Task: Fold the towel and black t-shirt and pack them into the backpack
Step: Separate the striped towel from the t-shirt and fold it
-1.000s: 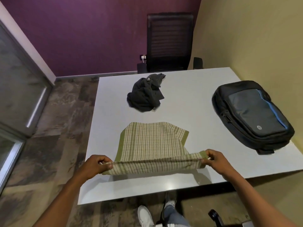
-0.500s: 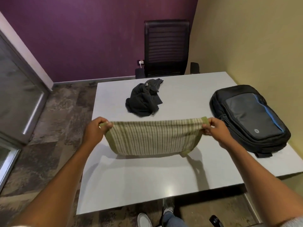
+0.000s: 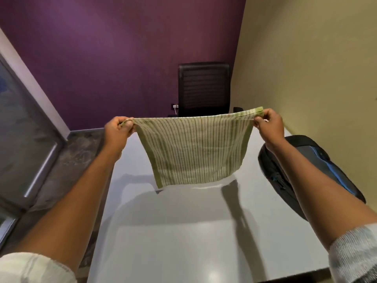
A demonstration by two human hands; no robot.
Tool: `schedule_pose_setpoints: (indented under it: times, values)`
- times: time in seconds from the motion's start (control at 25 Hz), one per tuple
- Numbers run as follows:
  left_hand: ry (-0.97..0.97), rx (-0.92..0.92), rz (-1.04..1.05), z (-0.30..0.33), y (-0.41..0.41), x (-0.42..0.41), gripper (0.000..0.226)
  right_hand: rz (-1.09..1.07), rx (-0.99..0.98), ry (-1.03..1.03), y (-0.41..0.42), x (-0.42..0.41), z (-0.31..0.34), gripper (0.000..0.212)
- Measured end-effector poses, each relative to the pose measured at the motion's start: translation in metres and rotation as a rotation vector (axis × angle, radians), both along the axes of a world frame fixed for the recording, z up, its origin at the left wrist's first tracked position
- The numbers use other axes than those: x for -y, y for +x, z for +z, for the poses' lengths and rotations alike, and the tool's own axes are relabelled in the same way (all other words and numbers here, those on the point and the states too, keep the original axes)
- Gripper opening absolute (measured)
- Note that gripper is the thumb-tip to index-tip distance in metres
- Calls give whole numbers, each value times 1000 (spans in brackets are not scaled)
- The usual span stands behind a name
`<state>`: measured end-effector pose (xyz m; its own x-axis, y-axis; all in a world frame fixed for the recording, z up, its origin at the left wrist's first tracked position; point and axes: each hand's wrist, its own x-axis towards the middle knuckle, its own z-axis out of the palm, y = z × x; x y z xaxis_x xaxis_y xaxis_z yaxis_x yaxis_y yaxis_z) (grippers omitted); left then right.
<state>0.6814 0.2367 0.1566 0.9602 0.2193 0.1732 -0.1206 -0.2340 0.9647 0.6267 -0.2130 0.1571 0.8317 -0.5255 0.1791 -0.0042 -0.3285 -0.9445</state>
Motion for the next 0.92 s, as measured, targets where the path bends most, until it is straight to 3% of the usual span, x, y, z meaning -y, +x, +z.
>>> schedule_pose_setpoints:
  times: [0.16,0.32,0.48,0.64,0.92]
  values:
    - [-48,128,29,21,-7,5,5,-86,100,-40,-5,-8,26,16]
    - [-64,144,15,-1,-44,0,7,-127,86,-78,-40,-15,-1,10]
    - [-18,15,-27,-63,-89,-20,1,-94,-39,-8,-89,-16,-72,8]
    - [-13,-198,-52,-132,-142,-44,11,-57,-209,36,-146,-28,-140,18]
    - [72,-531,-183,-219,-223,-73,7,55,-455,19,-241,-42,-213,17]
